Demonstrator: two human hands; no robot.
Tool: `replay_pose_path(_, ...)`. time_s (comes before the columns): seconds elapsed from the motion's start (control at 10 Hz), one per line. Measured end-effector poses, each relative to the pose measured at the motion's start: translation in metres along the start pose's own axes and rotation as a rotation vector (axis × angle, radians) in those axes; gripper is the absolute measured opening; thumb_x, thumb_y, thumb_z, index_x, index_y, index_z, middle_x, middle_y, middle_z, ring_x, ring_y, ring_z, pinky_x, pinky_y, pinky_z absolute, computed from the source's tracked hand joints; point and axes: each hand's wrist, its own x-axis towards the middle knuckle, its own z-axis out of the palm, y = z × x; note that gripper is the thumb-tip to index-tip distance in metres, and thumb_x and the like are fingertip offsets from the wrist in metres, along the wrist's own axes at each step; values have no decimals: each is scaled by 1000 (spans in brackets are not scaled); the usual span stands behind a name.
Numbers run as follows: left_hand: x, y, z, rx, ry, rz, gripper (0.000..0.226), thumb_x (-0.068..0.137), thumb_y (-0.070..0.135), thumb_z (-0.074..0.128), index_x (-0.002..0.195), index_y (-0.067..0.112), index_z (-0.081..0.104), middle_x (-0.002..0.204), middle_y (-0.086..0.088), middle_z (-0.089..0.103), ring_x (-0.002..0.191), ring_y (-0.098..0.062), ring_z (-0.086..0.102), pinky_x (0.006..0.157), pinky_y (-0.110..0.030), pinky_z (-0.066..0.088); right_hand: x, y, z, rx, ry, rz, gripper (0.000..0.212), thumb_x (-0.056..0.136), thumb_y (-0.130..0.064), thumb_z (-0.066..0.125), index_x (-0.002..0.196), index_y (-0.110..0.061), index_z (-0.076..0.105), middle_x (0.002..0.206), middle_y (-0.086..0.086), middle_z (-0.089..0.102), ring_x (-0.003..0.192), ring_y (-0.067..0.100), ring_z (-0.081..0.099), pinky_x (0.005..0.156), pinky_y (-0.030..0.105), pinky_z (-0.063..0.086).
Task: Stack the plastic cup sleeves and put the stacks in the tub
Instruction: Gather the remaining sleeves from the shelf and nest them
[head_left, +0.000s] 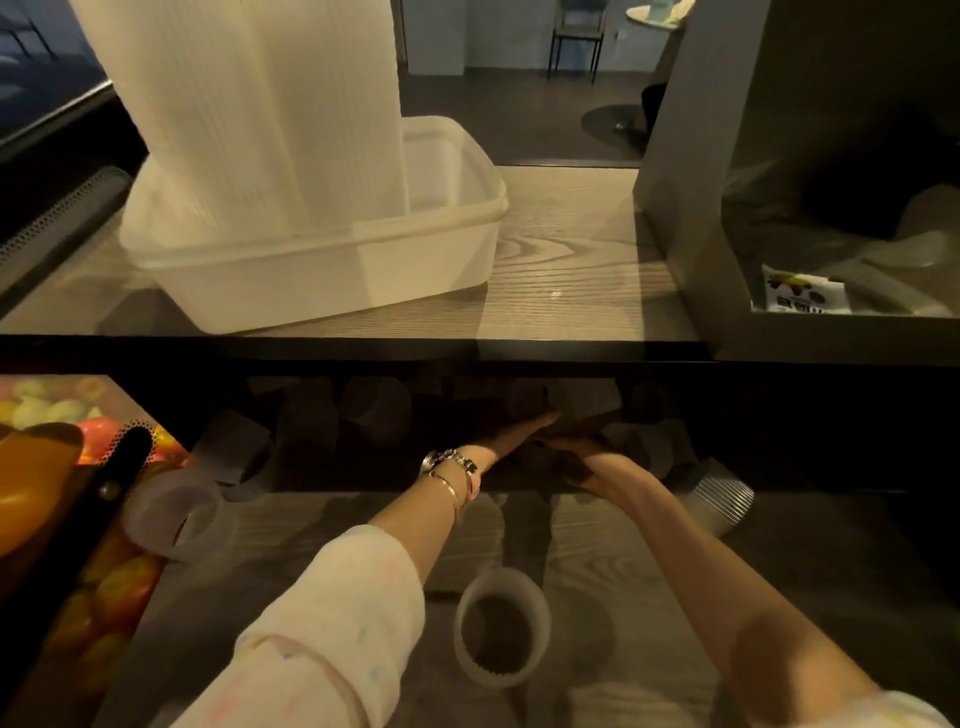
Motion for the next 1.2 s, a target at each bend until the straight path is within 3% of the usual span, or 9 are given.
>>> replay_pose_path(0.1, -2, -17, -38, -947, -229, -49, 75, 95, 56, 26, 148, 4, 13, 154, -22, -1, 142, -38, -2, 113, -39, 10, -15, 11, 4, -43, -68, -20, 34, 86, -8, 61, 119, 1, 57, 103, 6, 60, 87, 16, 59, 71, 23, 51)
replay_pose_path(0.2, -32, -34, -38, -324, 231, -94, 53, 98, 28, 41, 140, -1, 30, 149, -16, 31, 137, -25, 29, 109, -22, 24, -39, 28, 16, -165, -48, -109, 42, 76, -12, 75, 114, -9, 57, 100, -2, 64, 85, 8, 60, 69, 18, 49)
replay_pose_path(0.3, -61, -62, -42, 52, 144, 102, 46, 78, 35, 72, 115, 21, 47, 112, 1, 58, 90, -7, 55, 70, -19, 47, -55, 49, 19, -210, -105, -177, 60, 75, -6, 74, 127, -11, 44, 112, -2, 58, 83, 0, 58, 63, 12, 49)
replay_pose_path(0.5, -90, -107, -67, -328, 112, 108, 36, 81, 20, 67, 113, 22, 51, 123, -11, 54, 101, -17, 57, 79, -28, 51, -72, 74, 31, -121, -10, -250, 64, 79, -4, 70, 133, -16, 38, 112, -6, 52, 84, -1, 52, 61, 13, 49)
replay_pose_path(0.7, -107, -133, -67, -271, 176, 106, 73, 81, 7, 67, 140, 20, 25, 106, -1, 57, 107, -24, 57, 91, -37, 50, -84, 88, 38, -53, 93, -208, 55, 79, 3, 67, 125, -2, 38, 126, 20, 50, 115, 31, 53, 94, 38, 46)
replay_pose_path(0.8, -117, -145, -65, -153, 109, 65, 74, 74, 5, 74, 125, 28, 26, 110, 5, 55, 99, -9, 54, 87, -23, 50, -88, 93, 33, -133, 13, -182, 45, 81, 10, 60, 122, 10, 44, 125, 30, 50, 111, 36, 53, 83, 30, 47)
replay_pose_path(1.0, -123, -147, -53, -200, 102, 130, 79, 69, -13, 70, 132, 13, 29, 133, -15, 42, 120, -27, 45, 88, -32, 49, -95, 86, 33, -280, -252, -77, 43, 88, -3, 58, 130, -4, 46, 128, 12, 54, 104, 11, 52, 79, 8, 46)
replay_pose_path(1.1, -119, -143, -49, -173, 48, 191, 78, 70, -7, 72, 128, 24, 31, 128, -2, 41, 116, -17, 44, 82, -24, 50, -96, 80, 34, -251, -336, -41, 45, 88, -3, 58, 130, -6, 45, 122, 9, 56, 107, 15, 56, 74, 7, 47)
replay_pose_path(1.2, -110, -140, -45, -84, 66, 174, 78, 67, 9, 79, 126, 30, 32, 136, -2, 40, 120, -15, 42, 99, -33, 44, -86, 84, 38, -118, -368, -98, 51, 74, 23, 59, 118, 0, 49, 87, 11, 58, 79, 22, 61, 79, 26, 47)
